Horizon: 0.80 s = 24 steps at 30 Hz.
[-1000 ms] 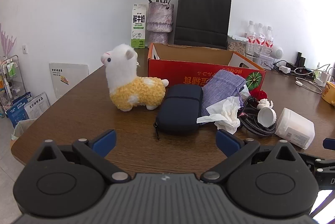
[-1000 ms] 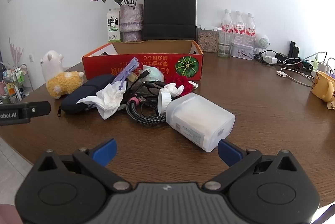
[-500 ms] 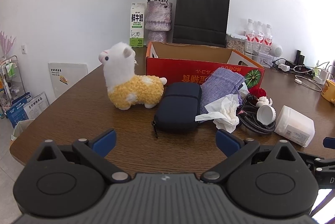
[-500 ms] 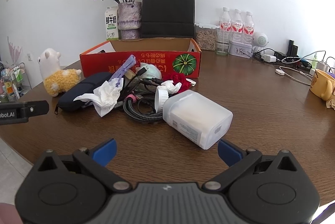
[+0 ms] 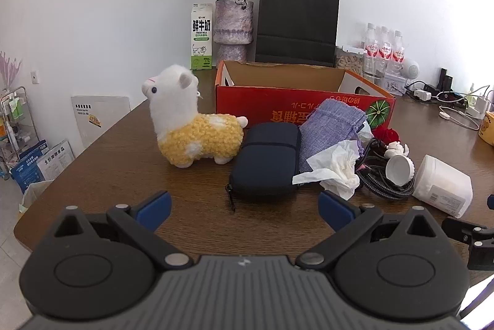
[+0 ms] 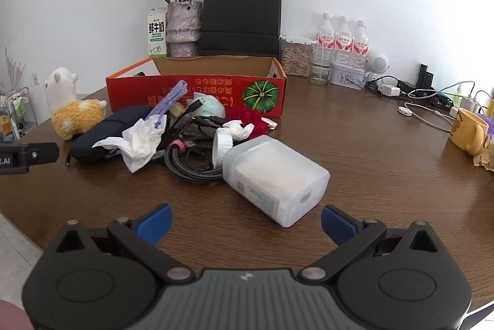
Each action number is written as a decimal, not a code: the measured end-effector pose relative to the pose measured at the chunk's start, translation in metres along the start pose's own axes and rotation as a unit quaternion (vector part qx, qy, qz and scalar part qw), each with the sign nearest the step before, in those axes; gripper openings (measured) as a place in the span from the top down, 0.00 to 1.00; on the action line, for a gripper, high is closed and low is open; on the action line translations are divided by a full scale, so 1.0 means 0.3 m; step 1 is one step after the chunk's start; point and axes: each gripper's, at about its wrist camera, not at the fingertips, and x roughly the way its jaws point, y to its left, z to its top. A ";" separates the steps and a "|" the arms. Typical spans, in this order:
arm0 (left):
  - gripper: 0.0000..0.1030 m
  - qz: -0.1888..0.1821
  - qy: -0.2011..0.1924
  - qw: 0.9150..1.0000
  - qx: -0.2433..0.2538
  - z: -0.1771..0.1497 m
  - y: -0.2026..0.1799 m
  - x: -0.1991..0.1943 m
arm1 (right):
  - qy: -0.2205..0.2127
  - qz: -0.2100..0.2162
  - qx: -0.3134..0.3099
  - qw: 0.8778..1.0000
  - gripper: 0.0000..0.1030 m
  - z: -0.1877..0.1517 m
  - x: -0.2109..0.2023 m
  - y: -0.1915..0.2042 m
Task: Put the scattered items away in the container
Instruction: 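Move left tool to the navy glasses case while right tool approaches the white plastic box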
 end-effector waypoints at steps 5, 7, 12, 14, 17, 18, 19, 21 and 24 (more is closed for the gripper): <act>0.00 0.002 0.013 1.000 0.007 0.033 -0.011 0.057 | 0.005 -0.017 -0.012 1.000 0.00 0.022 0.052 -0.035; 0.00 0.003 0.014 1.000 0.010 0.049 -0.019 0.081 | 0.006 -0.022 -0.021 1.000 0.00 0.030 0.071 -0.043; 0.00 0.010 0.015 1.000 0.015 0.093 -0.029 0.138 | 0.009 -0.020 -0.032 0.999 0.00 0.056 0.117 -0.059; 0.00 0.013 0.018 1.000 0.017 0.107 -0.032 0.163 | 0.011 -0.016 -0.035 0.999 0.00 0.066 0.136 -0.061; 0.00 0.013 0.027 0.999 0.018 0.124 -0.033 0.201 | 0.018 -0.008 -0.041 0.999 0.00 0.080 0.167 -0.062; 0.00 0.014 0.030 0.999 0.018 0.128 -0.032 0.213 | 0.019 -0.005 -0.045 0.999 0.00 0.084 0.176 -0.061; 0.00 0.016 0.033 0.999 0.018 0.131 -0.031 0.224 | 0.022 0.000 -0.050 0.998 0.00 0.090 0.187 -0.060; 0.00 0.017 0.039 0.999 0.019 0.134 -0.030 0.247 | 0.025 0.003 -0.060 0.998 0.00 0.098 0.206 -0.058; 0.00 0.018 0.051 0.998 0.021 0.135 -0.032 0.283 | 0.036 0.011 -0.074 0.997 0.00 0.106 0.243 -0.058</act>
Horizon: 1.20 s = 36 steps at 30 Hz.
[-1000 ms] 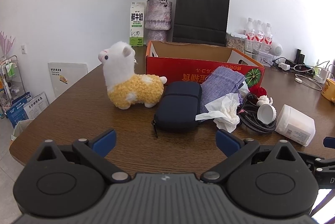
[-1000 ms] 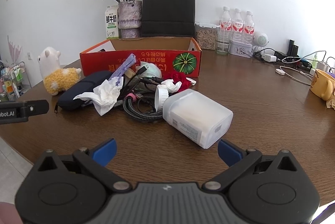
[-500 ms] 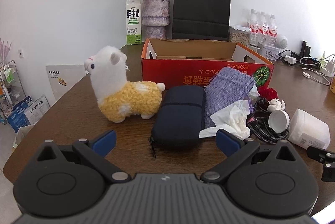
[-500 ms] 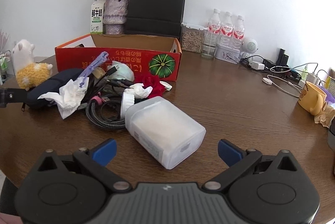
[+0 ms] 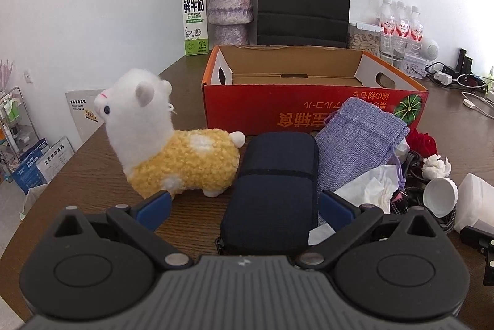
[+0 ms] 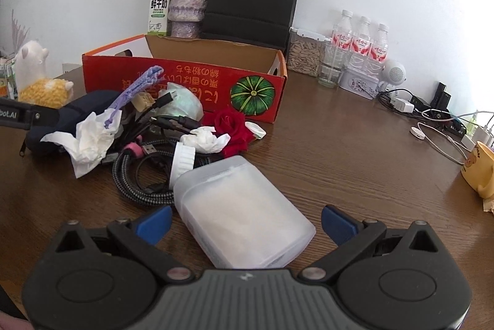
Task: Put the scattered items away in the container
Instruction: 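Move left tool to the navy glasses case while right tool approaches the white plastic box, then close left tool on the navy case while right tool closes on the white box, then lift and carry the navy case with left tool while right tool carries the white box toward the cardboard box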
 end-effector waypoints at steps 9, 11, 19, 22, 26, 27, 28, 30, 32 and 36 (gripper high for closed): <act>0.00 -0.011 0.026 1.000 -0.003 0.018 -0.012 0.097 | 0.017 0.023 -0.004 1.000 0.00 0.013 0.061 -0.020; 0.00 -0.011 0.029 1.000 -0.003 0.021 -0.016 0.114 | 0.018 0.027 -0.002 0.999 0.00 0.014 0.065 -0.024; 0.29 -0.045 0.041 0.998 -0.020 0.018 -0.021 0.136 | 0.013 0.048 0.012 0.999 0.36 0.010 0.038 -0.044; 0.33 -0.047 0.037 0.998 -0.018 0.012 -0.021 0.128 | 0.013 0.051 0.016 0.998 0.37 0.007 0.031 -0.051; 0.36 -0.046 0.031 0.998 -0.023 0.008 -0.017 0.108 | 0.006 0.049 0.024 0.998 0.37 0.005 0.015 -0.050; 0.37 -0.046 0.029 0.998 -0.024 0.006 -0.017 0.102 | 0.003 0.047 0.025 0.999 0.37 0.005 0.009 -0.050; 0.37 -0.046 0.028 0.998 -0.025 0.005 -0.014 0.094 | -0.001 0.046 0.026 0.999 0.37 0.009 0.003 -0.051; 0.37 -0.048 0.026 0.998 -0.028 0.001 -0.011 0.082 | -0.007 0.045 0.025 0.999 0.37 0.015 -0.009 -0.049; 0.38 -0.050 0.022 0.998 -0.031 0.000 -0.007 0.068 | -0.012 0.043 0.025 0.999 0.38 0.022 -0.020 -0.046; 0.38 -0.051 0.007 0.998 -0.032 0.002 0.000 0.039 | -0.022 0.043 0.021 0.999 0.38 0.035 -0.039 -0.037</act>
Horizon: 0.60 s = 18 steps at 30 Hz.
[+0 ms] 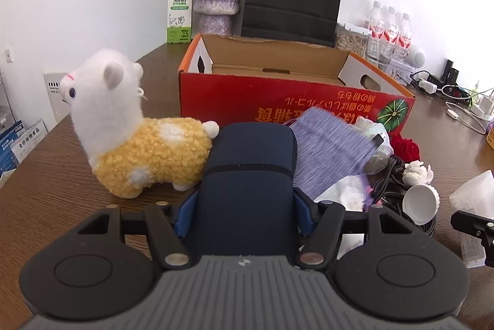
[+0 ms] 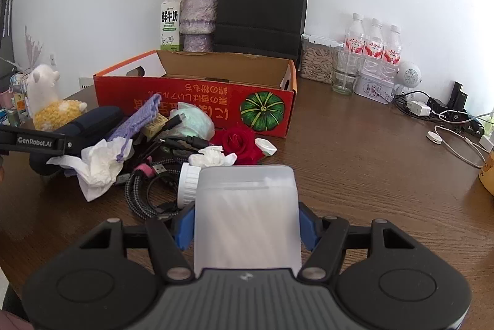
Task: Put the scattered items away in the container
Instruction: 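Lift and carry the navy case with left tool while right tool carries the white box toward the cardboard box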
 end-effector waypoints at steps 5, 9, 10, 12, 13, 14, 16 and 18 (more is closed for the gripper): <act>0.39 0.001 -0.016 1.000 0.004 0.001 0.001 -0.028 | -0.009 0.001 -0.001 1.000 0.38 0.010 -0.015 0.012; 0.39 -0.002 -0.031 1.000 0.004 0.007 -0.007 -0.059 | -0.020 -0.002 0.000 1.000 0.38 0.023 -0.030 0.018; 0.39 -0.004 -0.035 0.999 0.004 0.009 -0.010 -0.067 | -0.024 -0.002 0.000 1.000 0.38 0.027 -0.035 0.018; 0.39 -0.009 -0.045 0.999 0.005 0.016 -0.016 -0.086 | -0.033 -0.002 0.001 0.999 0.38 0.037 -0.042 0.021; 0.39 -0.011 -0.049 0.999 0.006 0.020 -0.018 -0.094 | -0.037 -0.002 0.002 0.999 0.38 0.044 -0.045 0.023; 0.39 -0.013 -0.053 0.999 0.007 0.024 -0.021 -0.099 | -0.040 -0.002 0.002 0.999 0.38 0.049 -0.045 0.024; 0.39 -0.016 -0.058 0.998 0.007 0.035 -0.026 -0.107 | -0.047 -0.001 0.004 0.999 0.38 0.062 -0.047 0.026; 0.39 -0.018 -0.063 0.998 0.005 0.047 -0.031 -0.112 | -0.054 0.001 0.004 0.999 0.38 0.075 -0.044 0.028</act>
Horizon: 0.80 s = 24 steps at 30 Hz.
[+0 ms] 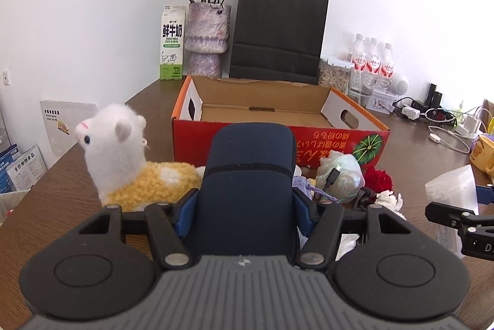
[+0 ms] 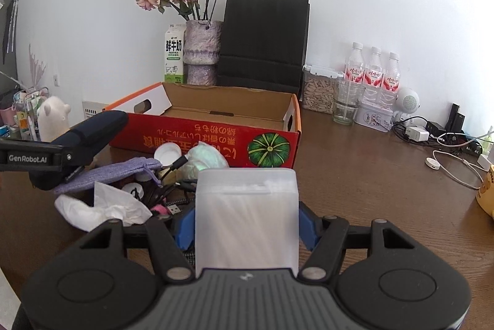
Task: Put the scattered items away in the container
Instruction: 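Lift and carry the navy case with left tool while right tool carries the white box toward the cardboard box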
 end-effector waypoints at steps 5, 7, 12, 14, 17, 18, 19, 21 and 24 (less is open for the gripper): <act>0.39 -0.001 -0.015 1.000 -0.003 0.033 -0.006 -0.002 | -0.019 0.002 0.006 1.000 0.38 0.051 0.026 -0.002; 0.39 0.000 -0.022 1.000 -0.003 0.045 -0.009 -0.005 | -0.027 0.003 0.008 1.000 0.38 0.071 0.036 -0.005; 0.39 0.002 -0.026 1.000 -0.003 0.055 -0.006 0.000 | -0.039 0.012 0.010 0.999 0.38 0.112 0.066 -0.002; 0.39 0.003 -0.023 1.000 -0.003 0.053 -0.005 0.007 | -0.040 0.016 0.009 0.999 0.38 0.115 0.077 0.002; 0.39 0.004 -0.015 1.000 -0.001 0.042 -0.007 0.025 | -0.036 0.022 0.011 0.999 0.38 0.113 0.095 0.008; 0.39 0.004 -0.010 1.000 0.000 0.036 -0.008 0.035 | -0.033 0.024 0.011 0.999 0.38 0.109 0.101 0.011; 0.39 0.004 -0.006 1.000 0.000 0.031 -0.010 0.045 | -0.031 0.026 0.012 0.999 0.38 0.106 0.107 0.012; 0.39 0.002 0.001 1.000 0.001 0.023 -0.014 0.058 | -0.026 0.027 0.013 0.999 0.38 0.099 0.114 0.015; 0.39 -0.001 0.015 1.000 0.002 0.013 -0.017 0.083 | -0.022 0.027 0.015 0.999 0.38 0.090 0.120 0.013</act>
